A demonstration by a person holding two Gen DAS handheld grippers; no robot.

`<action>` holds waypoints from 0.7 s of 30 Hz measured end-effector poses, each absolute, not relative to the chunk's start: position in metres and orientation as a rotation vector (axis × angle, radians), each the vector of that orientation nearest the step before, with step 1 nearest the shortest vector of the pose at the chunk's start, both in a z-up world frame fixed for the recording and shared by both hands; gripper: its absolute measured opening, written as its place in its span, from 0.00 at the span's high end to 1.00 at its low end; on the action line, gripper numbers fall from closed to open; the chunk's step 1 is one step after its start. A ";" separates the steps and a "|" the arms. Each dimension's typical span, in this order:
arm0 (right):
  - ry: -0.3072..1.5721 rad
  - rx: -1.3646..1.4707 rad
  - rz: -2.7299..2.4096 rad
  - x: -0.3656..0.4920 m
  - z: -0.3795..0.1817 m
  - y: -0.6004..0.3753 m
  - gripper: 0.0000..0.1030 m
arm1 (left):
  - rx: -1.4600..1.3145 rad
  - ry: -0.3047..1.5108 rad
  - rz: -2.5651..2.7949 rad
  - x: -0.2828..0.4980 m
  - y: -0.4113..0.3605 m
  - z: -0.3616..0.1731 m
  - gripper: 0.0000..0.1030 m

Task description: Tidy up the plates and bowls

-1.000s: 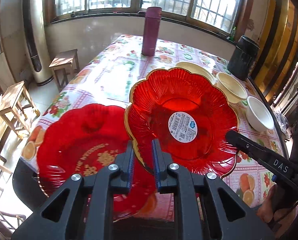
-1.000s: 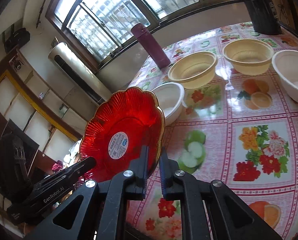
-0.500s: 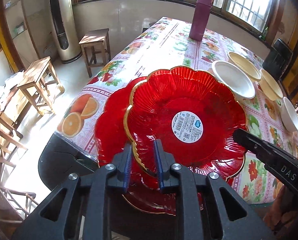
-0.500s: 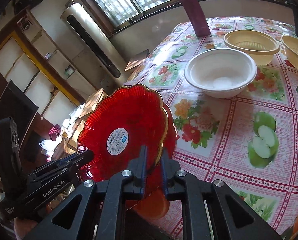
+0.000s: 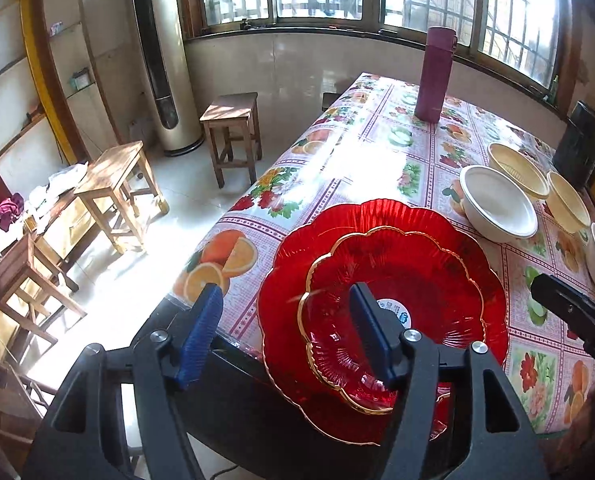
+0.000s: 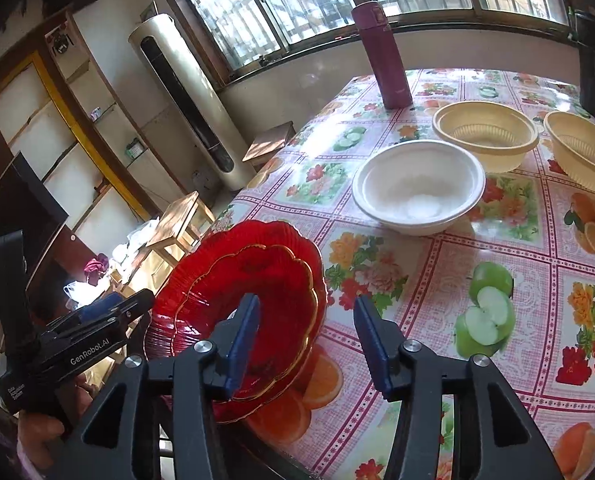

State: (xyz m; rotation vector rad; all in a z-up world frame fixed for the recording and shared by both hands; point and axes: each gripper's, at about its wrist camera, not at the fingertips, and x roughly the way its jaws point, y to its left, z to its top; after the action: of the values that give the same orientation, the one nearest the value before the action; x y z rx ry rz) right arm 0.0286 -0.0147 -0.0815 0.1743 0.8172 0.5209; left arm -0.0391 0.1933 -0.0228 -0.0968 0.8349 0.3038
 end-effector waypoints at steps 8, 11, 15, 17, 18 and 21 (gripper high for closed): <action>0.749 0.167 0.497 0.020 -0.077 -0.035 0.39 | -0.010 0.837 0.254 -0.030 0.159 -0.023 0.27; 0.723 0.158 0.493 0.016 -0.076 -0.040 0.35 | 0.008 0.820 0.241 -0.030 0.147 -0.019 0.26; 0.688 0.167 0.490 0.013 -0.071 -0.051 0.29 | 0.037 0.800 0.232 -0.030 0.135 -0.013 0.22; 0.667 0.175 0.485 0.011 -0.070 -0.058 0.25 | 0.042 0.793 0.226 -0.030 0.128 -0.011 0.21; 0.656 0.178 0.480 0.011 -0.069 -0.062 0.22 | 0.043 0.790 0.219 -0.029 0.125 -0.010 0.21; 0.619 0.181 0.458 0.010 -0.065 -0.075 0.15 | 0.056 0.784 0.208 -0.029 0.116 -0.008 0.21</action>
State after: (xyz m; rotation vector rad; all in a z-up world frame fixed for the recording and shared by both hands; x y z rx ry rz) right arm 0.0105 -0.0748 -0.0652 0.1813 0.6192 0.4577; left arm -0.0286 0.1156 -0.0084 0.0559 0.7841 0.2079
